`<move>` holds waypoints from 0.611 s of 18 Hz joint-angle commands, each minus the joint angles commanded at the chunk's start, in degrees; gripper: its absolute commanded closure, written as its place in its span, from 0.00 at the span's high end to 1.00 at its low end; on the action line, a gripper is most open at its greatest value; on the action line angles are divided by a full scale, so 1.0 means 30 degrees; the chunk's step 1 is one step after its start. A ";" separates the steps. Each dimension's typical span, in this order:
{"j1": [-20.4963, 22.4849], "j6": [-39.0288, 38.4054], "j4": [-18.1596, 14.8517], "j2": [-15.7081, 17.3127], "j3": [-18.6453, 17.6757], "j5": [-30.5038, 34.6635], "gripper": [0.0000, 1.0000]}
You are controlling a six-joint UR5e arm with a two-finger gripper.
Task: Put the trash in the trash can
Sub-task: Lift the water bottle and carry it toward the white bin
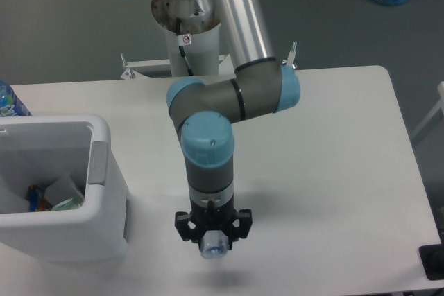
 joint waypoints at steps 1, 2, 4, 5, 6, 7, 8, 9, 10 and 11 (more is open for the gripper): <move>0.0087 -0.0058 0.0498 0.0264 0.0176 -0.0351 0.59; 0.0320 -0.0262 0.1025 0.0644 0.0236 -0.0732 0.59; 0.0440 -0.0701 0.2254 0.1202 0.0411 -0.1639 0.58; 0.0469 -0.1022 0.2725 0.1320 0.0674 -0.2079 0.59; 0.0440 -0.1461 0.2990 0.1408 0.1053 -0.2373 0.58; 0.0440 -0.1813 0.3051 0.1496 0.1463 -0.2637 0.59; 0.0411 -0.2165 0.3081 0.1526 0.1873 -0.3017 0.58; 0.0381 -0.2342 0.3081 0.1584 0.2167 -0.3427 0.58; 0.0352 -0.2402 0.3081 0.1730 0.2373 -0.3721 0.58; 0.0294 -0.2345 0.3110 0.1847 0.2462 -0.3753 0.58</move>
